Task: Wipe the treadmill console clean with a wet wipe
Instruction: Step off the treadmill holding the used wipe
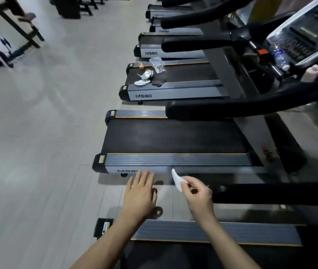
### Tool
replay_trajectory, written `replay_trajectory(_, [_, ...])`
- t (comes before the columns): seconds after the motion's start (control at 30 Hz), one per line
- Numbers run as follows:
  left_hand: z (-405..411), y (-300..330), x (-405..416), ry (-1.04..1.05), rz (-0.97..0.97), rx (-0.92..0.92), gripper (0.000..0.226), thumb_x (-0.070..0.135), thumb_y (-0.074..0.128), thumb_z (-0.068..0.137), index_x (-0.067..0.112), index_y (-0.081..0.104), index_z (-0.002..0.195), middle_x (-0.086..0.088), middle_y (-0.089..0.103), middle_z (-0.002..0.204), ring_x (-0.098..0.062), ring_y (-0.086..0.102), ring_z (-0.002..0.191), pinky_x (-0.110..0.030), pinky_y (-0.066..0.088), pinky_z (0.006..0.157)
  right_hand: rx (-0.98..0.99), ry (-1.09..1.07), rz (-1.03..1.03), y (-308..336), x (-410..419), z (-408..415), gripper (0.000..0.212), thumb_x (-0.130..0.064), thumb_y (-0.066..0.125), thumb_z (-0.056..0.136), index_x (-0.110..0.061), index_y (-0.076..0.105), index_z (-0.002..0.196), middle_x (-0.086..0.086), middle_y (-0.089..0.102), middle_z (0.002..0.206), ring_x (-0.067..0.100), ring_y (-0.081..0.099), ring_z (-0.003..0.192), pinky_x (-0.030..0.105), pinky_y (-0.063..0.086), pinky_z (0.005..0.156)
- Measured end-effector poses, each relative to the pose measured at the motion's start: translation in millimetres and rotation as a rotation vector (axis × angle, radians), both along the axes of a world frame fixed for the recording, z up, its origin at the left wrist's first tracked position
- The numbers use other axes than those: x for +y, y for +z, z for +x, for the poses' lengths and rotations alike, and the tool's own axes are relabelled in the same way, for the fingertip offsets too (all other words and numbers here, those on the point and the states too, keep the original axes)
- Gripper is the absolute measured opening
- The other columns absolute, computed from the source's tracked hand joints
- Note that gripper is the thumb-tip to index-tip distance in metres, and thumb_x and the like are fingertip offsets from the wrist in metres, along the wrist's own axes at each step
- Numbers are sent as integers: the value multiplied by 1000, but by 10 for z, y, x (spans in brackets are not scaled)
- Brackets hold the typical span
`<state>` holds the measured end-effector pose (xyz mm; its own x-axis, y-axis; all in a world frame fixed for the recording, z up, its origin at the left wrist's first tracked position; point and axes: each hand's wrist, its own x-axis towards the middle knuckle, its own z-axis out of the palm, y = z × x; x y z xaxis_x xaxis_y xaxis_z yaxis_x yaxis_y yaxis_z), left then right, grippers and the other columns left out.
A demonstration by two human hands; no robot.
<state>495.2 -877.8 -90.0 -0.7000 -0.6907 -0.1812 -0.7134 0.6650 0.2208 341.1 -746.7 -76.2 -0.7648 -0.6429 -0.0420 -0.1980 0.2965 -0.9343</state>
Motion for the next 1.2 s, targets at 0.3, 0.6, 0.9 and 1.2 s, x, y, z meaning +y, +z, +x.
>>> replay_trajectory(0.3, [1271,-803,-1050,-52,118,-117,64,28,79,74,17,60,134,-7,62,141,-32,55,128,-49,53,98,-191,-42,278,-973,-972,1217,13,-27,70,96,-34,80,100,-10,77,89,8,70,83,27,55,72])
replay_trajectory(0.6, [1622,-2341,-1385,29,199,-196,59,30,71,81,17,60,138,-8,62,143,-32,58,133,-51,52,101,-283,38,419,-2408,-1643,1490,12,-21,70,96,-27,78,102,-9,76,93,4,69,85,13,50,66])
replay_trajectory(0.9, [1362,-4729,-1700,114,281,-180,60,32,45,101,22,31,159,-4,31,168,-27,26,156,-47,23,125,-215,106,551,-4800,-1938,1247,12,-15,68,95,-24,75,94,-2,72,81,12,60,72,14,43,61])
replay_trajectory(1.2, [1184,-7041,-1853,66,255,-178,61,31,44,101,24,26,159,-4,26,169,-27,18,158,-47,19,127,129,345,736,-7219,-2273,955,19,-26,61,98,-22,75,110,-1,74,100,23,68,92,34,51,75])
